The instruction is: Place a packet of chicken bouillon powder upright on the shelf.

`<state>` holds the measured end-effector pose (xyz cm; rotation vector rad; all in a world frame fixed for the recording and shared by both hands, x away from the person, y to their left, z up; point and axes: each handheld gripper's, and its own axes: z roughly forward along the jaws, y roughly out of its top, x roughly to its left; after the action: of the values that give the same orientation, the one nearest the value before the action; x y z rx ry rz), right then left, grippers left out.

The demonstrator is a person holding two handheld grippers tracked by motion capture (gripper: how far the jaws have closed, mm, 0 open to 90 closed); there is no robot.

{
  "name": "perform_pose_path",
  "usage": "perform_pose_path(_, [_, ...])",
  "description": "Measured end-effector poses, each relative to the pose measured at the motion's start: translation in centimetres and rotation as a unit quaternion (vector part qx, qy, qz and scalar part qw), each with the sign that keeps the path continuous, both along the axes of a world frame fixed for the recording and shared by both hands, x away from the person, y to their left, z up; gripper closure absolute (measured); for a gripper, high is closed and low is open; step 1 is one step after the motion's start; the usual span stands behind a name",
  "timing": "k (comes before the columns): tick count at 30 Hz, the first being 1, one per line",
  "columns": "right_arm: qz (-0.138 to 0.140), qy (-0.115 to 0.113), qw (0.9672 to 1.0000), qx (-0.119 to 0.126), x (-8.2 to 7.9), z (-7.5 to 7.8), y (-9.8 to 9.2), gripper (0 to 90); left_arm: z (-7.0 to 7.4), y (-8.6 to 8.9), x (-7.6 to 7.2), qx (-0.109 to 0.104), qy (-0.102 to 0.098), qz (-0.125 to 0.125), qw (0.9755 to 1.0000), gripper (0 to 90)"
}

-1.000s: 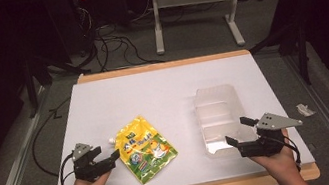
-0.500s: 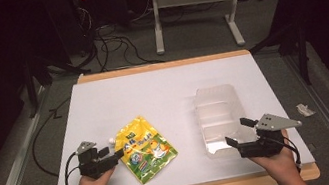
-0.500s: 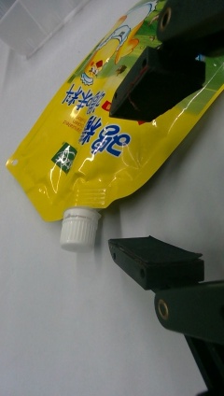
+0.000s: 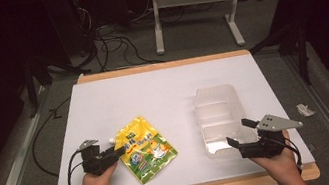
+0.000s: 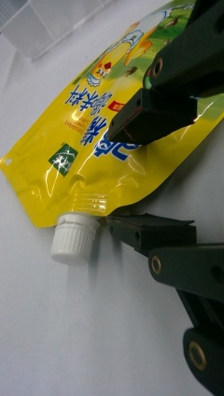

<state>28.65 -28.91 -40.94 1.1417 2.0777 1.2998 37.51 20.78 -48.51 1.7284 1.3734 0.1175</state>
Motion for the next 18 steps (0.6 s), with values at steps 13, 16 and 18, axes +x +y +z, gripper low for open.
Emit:
perform_pose_path(13, [-0.004,-0.001,1.0000,0.001,-0.06,-0.02,-0.23,15.5,-0.25,0.05,-0.08,-0.023,0.021,0.016,0.9994,69.7])
perform_pose_path(16, [-0.004,-0.002,1.0000,0.000,-0.05,-0.04,-0.22,15.6,-0.14,-0.11,-0.17,-0.020,0.022,0.019,0.9994,74.5])
perform_pose_path(18, [-0.003,-0.003,1.0000,-0.001,-0.04,-0.05,-0.22,15.6,-0.04,-0.36,-0.26,-0.011,0.018,0.019,0.9996,77.2])
